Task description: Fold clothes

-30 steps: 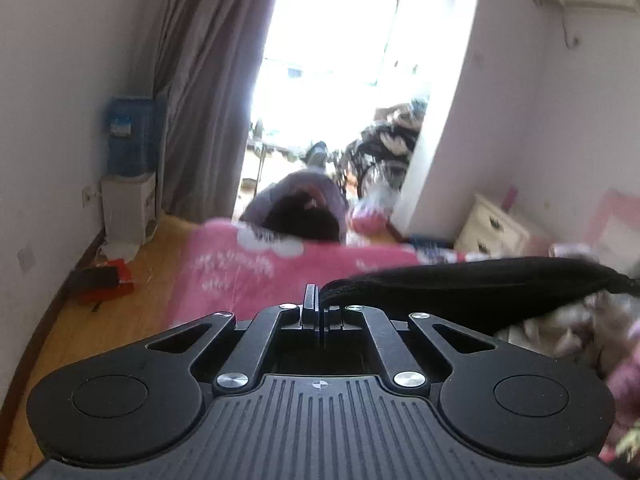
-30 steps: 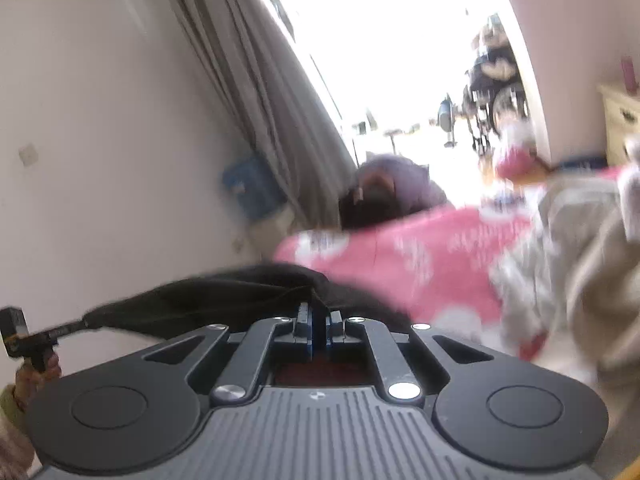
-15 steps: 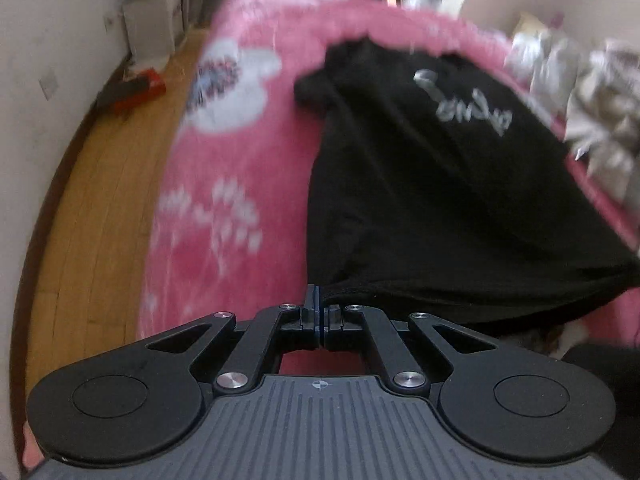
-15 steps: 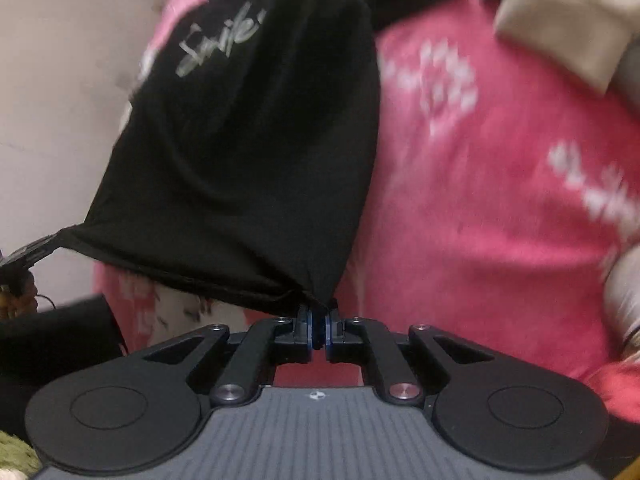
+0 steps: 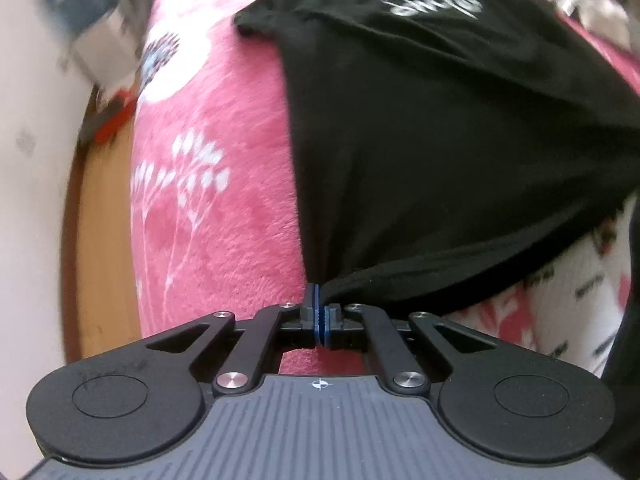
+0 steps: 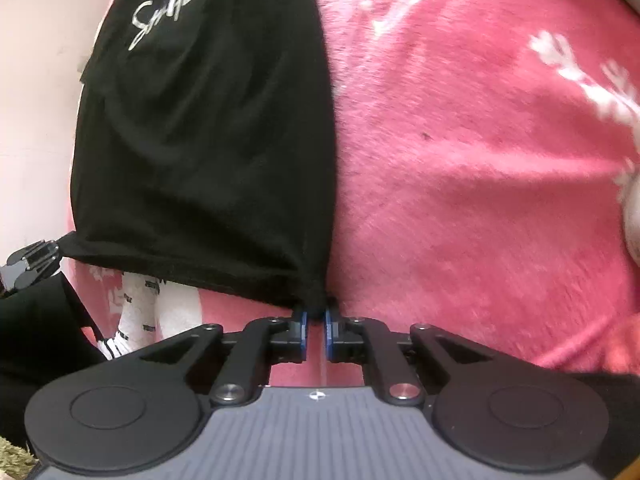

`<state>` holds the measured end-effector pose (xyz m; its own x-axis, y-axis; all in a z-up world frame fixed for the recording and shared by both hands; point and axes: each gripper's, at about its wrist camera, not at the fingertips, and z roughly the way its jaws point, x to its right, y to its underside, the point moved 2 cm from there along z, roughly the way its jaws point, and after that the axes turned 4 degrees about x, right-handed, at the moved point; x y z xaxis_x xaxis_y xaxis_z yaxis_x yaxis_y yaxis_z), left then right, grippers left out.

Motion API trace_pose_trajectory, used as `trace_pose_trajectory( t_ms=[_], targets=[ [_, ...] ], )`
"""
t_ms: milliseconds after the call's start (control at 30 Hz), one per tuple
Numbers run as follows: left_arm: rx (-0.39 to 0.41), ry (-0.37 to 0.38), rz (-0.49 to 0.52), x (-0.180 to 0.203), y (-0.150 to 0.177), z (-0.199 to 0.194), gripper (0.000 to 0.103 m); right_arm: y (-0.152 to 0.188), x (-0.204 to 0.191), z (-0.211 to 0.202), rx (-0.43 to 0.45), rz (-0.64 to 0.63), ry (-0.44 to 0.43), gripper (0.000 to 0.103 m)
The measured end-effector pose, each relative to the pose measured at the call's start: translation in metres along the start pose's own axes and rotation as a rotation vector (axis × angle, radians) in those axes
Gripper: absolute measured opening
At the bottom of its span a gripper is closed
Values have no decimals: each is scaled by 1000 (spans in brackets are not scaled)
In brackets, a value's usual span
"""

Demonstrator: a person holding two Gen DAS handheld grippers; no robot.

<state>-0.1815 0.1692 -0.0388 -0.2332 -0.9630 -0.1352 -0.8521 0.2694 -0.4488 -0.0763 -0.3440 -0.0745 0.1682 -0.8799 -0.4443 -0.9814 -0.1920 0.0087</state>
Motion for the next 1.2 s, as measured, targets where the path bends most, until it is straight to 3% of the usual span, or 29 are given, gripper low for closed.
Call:
trace_pose_trajectory(
  t_ms=[33, 100, 167, 367, 533, 800, 933, 1033, 1200],
  targets=[
    [2, 1, 22, 1, 2, -2, 3, 3, 1, -5, 0, -2, 16, 32],
    [-2, 18, 24, -4, 7, -9, 8, 8, 2, -14, 6, -5, 52, 42],
    [-7, 38, 13, -10, 14, -16, 22, 16, -1, -26, 33, -32, 84, 42],
    [49, 95, -142, -47, 20, -43, 32, 9, -37, -60, 200, -204, 79, 41],
    [64, 84, -193, -56, 19, -40, 32, 1, -71, -43, 227, -391, 76, 38],
    [19, 86, -164, -50, 19, -19, 32, 36, -108, -11, 141, -897, 97, 36],
    [3, 73, -163, -52, 19, -13, 32, 36, -103, 1, 95, -905, 79, 35],
    [-2, 66, -158, -52, 19, -10, 32, 37, -99, 10, 58, -900, 66, 27],
    [-10, 54, -149, -51, 19, -6, 32, 37, -93, 26, -2, -892, 44, 22]
  ],
)
